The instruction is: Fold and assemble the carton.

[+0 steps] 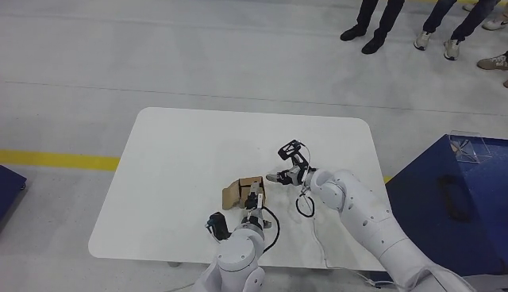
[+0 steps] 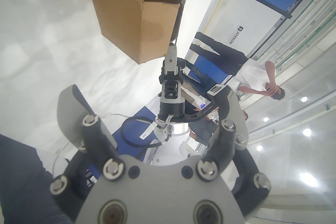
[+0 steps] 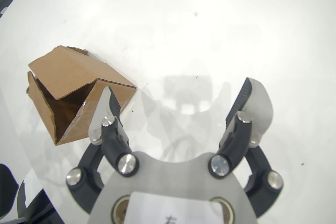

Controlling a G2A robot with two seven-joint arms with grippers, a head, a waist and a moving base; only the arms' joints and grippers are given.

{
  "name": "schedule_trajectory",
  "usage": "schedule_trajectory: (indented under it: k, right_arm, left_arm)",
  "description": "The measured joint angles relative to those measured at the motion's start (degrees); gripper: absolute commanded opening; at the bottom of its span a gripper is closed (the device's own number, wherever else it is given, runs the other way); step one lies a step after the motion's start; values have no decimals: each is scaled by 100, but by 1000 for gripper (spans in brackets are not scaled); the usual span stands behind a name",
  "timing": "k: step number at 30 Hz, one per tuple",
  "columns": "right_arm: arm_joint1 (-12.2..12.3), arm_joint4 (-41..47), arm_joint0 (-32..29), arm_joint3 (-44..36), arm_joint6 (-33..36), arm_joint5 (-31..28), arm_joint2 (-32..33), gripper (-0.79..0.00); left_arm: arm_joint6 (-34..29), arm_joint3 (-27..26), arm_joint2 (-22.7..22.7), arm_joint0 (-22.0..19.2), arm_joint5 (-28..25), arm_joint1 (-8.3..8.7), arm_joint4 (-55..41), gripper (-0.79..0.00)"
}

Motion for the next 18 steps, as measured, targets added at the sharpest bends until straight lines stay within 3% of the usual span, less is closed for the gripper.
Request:
schedule_trajectory:
  k: [2, 4, 8, 12, 15, 18]
  right_arm:
    - [9, -17, -21, -52, -114, 109, 65, 0]
    - [39, -2, -74, -206, -458, 373, 248, 0]
    - [114, -164, -278, -619, -1009, 549, 523, 0]
    - [173, -439, -563, -944, -1499, 441, 667, 0]
    - [179, -637, -714, -1073, -1768, 459, 689, 0]
    - [179, -761, -721, -1087, -1818, 512, 682, 0]
  left_arm:
    - [-16, -33, -31, 8, -37, 0, -21, 0]
    - [-129, -176, -142, 77, -449, 7, 42, 0]
    - [-757, -213, -356, 478, -2112, 57, 193, 0]
    - [-1467, 243, -637, 892, -3926, 117, 365, 0]
    - [-1959, 635, -793, 1022, -4801, 156, 454, 0]
    - [-2012, 764, -841, 1011, -5450, 163, 618, 0]
